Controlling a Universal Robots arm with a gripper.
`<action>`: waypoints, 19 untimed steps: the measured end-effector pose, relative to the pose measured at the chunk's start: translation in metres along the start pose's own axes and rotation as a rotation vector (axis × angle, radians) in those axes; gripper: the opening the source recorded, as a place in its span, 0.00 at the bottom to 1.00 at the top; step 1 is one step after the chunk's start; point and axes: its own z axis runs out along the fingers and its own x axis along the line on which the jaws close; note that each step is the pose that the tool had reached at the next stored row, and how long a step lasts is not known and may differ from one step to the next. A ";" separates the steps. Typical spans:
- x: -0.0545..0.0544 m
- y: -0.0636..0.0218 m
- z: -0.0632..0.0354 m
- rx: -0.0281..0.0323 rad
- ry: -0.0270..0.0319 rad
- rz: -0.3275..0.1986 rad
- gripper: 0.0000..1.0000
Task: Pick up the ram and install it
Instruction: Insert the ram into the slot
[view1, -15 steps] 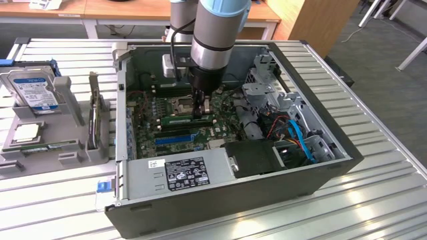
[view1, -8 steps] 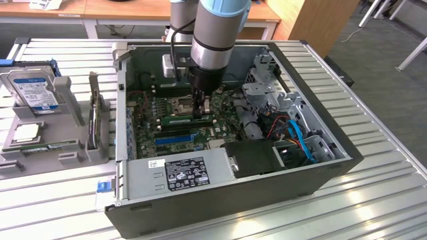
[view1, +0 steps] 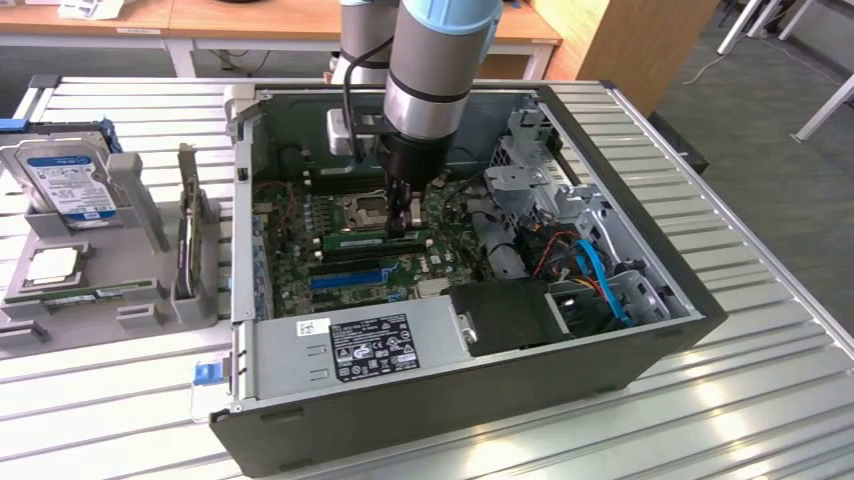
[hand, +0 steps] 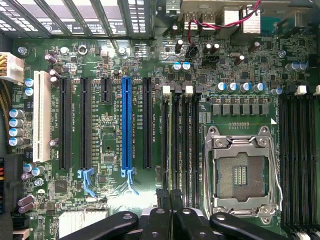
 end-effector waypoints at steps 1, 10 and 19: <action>0.000 0.0000 0.0000 0.0000 -0.0001 0.000 0.12; 0.000 -0.0001 0.0016 0.0001 -0.0001 0.000 0.12; 0.000 0.0000 0.0017 0.0000 0.0000 0.000 0.12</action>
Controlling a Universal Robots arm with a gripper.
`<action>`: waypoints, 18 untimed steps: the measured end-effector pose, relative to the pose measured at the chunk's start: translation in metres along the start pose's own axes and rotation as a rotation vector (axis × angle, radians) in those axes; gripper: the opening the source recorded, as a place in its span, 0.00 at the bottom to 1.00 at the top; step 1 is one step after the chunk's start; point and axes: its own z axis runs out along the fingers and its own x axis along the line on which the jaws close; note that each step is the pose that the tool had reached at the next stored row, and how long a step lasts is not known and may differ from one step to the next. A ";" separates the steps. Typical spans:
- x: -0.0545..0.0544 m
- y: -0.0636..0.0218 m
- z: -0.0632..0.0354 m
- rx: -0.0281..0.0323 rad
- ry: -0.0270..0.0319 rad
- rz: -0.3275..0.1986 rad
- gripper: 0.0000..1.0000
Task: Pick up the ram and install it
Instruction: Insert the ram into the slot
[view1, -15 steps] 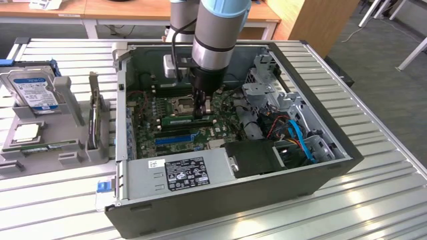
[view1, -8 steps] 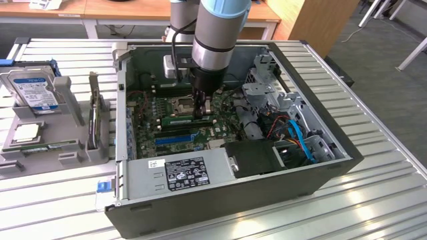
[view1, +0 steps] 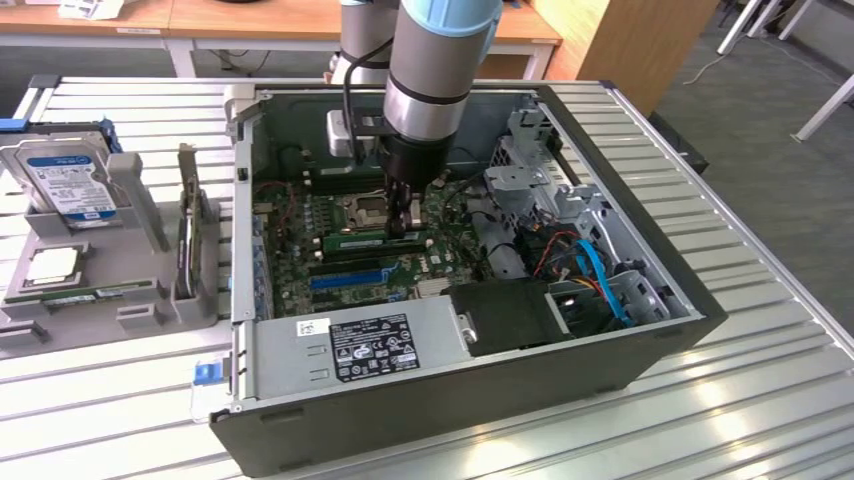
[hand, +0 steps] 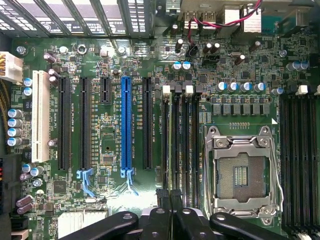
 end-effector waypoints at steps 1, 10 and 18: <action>0.000 0.0000 0.0000 0.0000 0.0000 0.000 0.12; 0.000 0.0000 0.0007 0.0000 0.0000 0.000 0.12; 0.000 0.0000 0.0018 0.0000 0.0000 0.000 0.12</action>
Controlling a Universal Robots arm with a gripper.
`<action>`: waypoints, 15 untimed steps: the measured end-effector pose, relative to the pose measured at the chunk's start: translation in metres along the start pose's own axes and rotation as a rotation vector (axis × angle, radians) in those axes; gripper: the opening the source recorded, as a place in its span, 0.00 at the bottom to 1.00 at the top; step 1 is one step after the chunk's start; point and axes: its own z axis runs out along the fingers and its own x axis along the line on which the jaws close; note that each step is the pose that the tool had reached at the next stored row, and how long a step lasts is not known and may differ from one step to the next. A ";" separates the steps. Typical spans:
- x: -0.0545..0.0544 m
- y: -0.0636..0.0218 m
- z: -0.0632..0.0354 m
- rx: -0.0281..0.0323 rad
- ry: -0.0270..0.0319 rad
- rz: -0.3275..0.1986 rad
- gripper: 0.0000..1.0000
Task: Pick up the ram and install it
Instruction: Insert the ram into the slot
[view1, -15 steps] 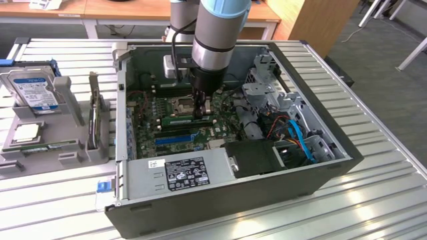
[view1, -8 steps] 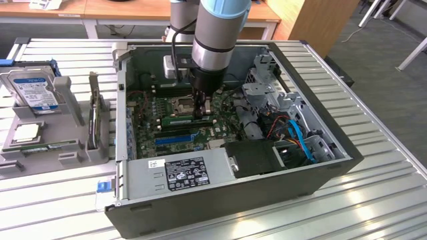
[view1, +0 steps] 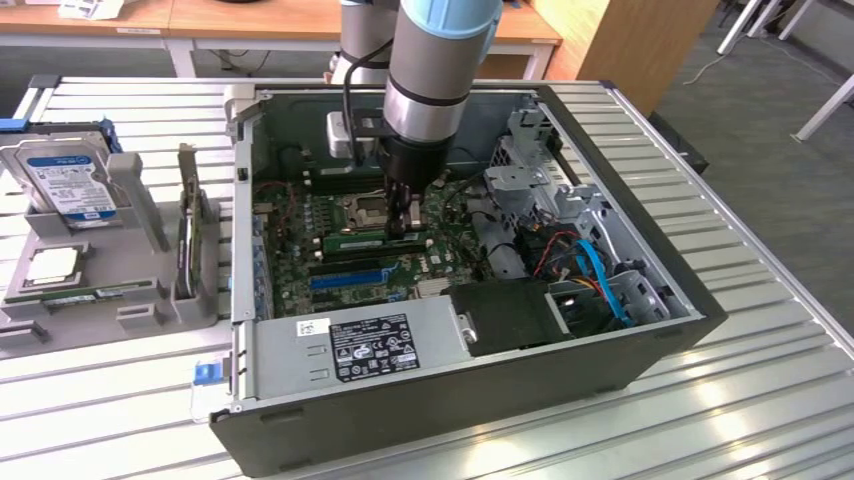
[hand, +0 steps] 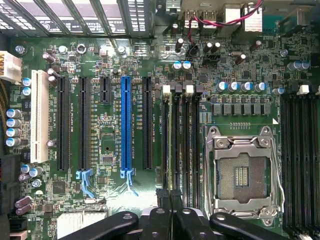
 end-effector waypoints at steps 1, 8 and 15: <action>0.000 0.0000 0.0002 0.0000 -0.0001 0.000 0.12; 0.000 0.0000 0.0015 -0.0001 -0.0009 -0.001 0.12; 0.000 -0.0001 0.0001 -0.0001 -0.0011 -0.002 0.12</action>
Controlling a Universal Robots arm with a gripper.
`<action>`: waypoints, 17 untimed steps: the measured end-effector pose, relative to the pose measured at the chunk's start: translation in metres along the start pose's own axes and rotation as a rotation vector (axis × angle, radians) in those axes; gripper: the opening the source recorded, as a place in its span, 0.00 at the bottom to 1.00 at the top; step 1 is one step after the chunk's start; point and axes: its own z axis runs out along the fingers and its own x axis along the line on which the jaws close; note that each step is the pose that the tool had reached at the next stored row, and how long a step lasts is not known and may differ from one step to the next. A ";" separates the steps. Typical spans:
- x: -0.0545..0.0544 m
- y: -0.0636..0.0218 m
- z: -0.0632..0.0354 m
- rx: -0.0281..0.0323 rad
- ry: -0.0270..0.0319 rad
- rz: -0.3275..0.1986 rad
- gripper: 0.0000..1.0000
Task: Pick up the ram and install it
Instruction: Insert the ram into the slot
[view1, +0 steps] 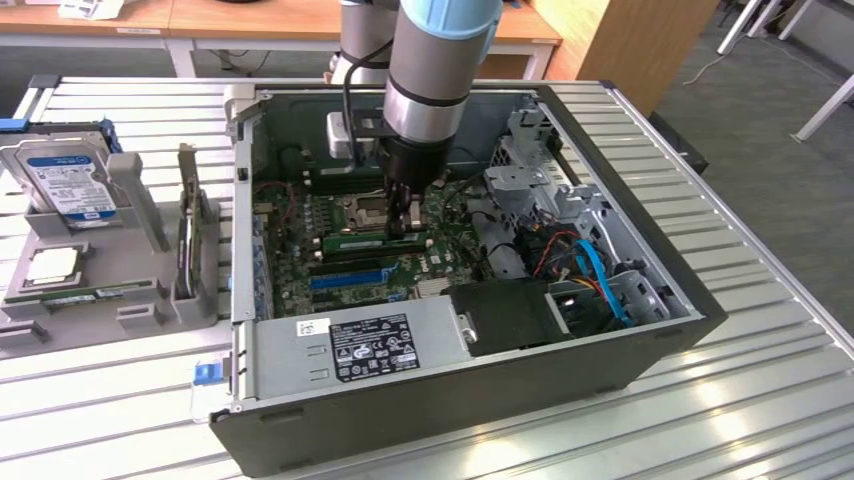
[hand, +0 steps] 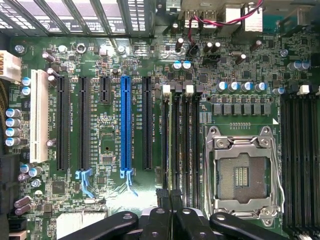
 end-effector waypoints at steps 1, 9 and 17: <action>0.000 0.0000 0.0000 0.0000 0.0000 0.000 0.12; 0.000 0.0000 -0.0001 -0.0002 0.0003 -0.003 0.12; 0.000 0.0000 -0.0001 -0.0004 0.0005 -0.008 0.12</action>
